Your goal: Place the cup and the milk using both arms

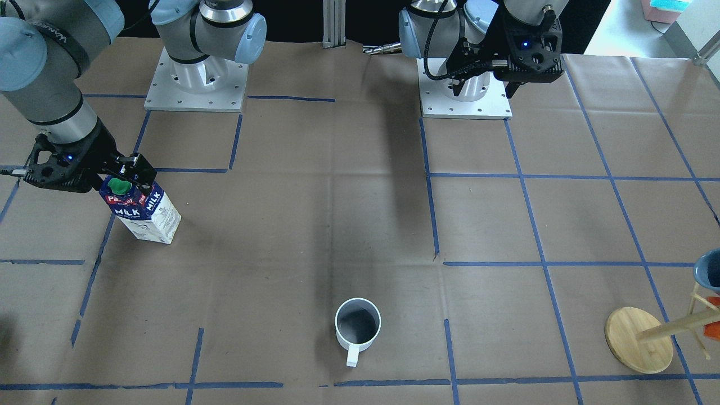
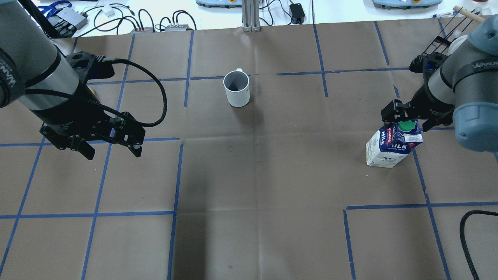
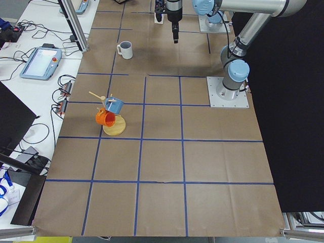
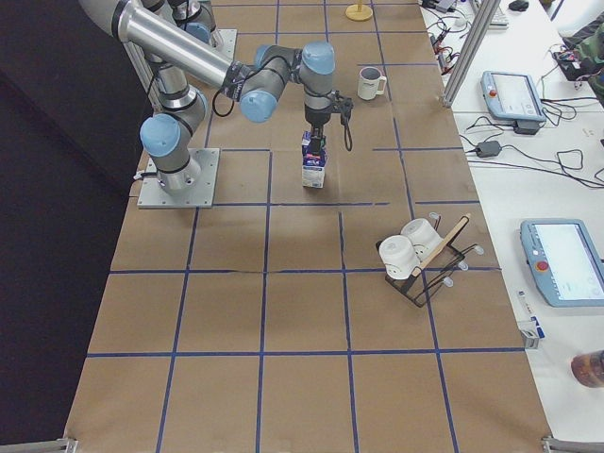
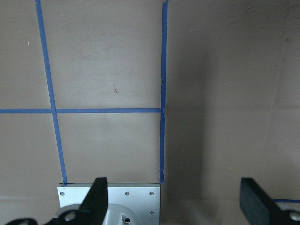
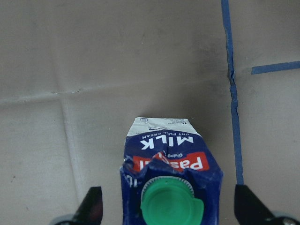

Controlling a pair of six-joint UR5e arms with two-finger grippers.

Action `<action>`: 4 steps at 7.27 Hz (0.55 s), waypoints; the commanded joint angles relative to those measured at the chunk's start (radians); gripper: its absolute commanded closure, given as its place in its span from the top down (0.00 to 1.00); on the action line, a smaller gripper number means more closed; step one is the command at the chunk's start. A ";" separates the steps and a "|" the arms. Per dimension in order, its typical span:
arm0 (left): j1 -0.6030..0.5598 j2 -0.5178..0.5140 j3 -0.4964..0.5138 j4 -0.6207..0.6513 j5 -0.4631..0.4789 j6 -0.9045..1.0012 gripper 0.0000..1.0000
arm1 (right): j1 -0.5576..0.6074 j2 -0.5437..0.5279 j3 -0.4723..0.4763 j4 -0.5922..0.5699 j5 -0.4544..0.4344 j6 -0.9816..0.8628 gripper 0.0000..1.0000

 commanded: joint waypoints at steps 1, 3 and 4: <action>-0.001 0.004 -0.058 0.160 0.002 0.005 0.99 | 0.000 0.008 0.000 0.000 -0.001 -0.006 0.67; -0.004 0.003 -0.051 0.169 0.046 0.003 0.99 | 0.000 0.008 0.000 0.002 -0.001 -0.009 0.59; -0.004 0.006 -0.053 0.169 0.046 0.003 1.00 | 0.000 0.006 -0.006 0.003 -0.001 -0.007 0.60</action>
